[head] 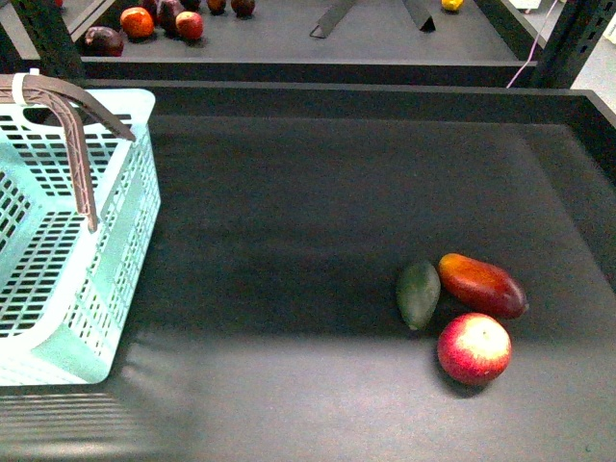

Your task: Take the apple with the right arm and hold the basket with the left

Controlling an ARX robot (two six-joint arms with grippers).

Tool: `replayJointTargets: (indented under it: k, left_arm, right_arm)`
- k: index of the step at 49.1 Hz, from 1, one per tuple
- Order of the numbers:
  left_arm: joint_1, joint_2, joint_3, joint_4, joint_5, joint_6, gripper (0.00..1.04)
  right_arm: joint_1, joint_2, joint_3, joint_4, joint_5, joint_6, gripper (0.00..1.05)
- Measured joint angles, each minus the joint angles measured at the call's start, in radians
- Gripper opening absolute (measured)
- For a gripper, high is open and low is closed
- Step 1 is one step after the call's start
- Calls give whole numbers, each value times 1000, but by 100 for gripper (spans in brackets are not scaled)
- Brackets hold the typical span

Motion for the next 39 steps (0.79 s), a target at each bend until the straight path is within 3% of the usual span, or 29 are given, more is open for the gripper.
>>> replayJointTargets:
  k: [33, 36, 39]
  left_arm:
    - [0, 0, 0, 0, 0, 0, 98]
    - [17, 133, 79, -167, 101, -131, 98]
    - [21, 351, 146, -106, 153, -291, 98]
  right_arm:
    - [0, 0, 0, 0, 0, 0, 96]
    - [0, 0, 0, 0, 0, 0, 96]
    - [0, 0, 0, 0, 0, 0, 96]
